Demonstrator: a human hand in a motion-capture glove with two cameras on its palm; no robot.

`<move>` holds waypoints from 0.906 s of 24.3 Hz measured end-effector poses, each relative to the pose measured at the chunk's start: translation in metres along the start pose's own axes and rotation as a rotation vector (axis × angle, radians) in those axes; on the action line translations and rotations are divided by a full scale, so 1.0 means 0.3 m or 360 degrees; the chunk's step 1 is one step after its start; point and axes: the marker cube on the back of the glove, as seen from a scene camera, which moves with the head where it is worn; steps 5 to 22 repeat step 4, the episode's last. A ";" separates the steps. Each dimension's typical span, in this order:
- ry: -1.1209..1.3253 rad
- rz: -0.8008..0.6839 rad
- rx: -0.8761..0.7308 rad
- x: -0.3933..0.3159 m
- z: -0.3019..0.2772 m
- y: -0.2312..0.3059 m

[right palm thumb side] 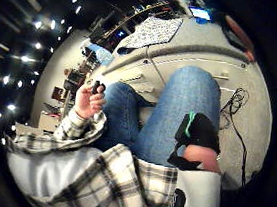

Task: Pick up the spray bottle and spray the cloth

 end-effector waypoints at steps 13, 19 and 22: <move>-0.0118 -0.0111 -0.0003 0.040 -0.004 0.023; -0.0118 -0.0111 -0.0003 0.040 -0.004 0.023; -0.0118 -0.0111 -0.0003 0.040 -0.004 0.023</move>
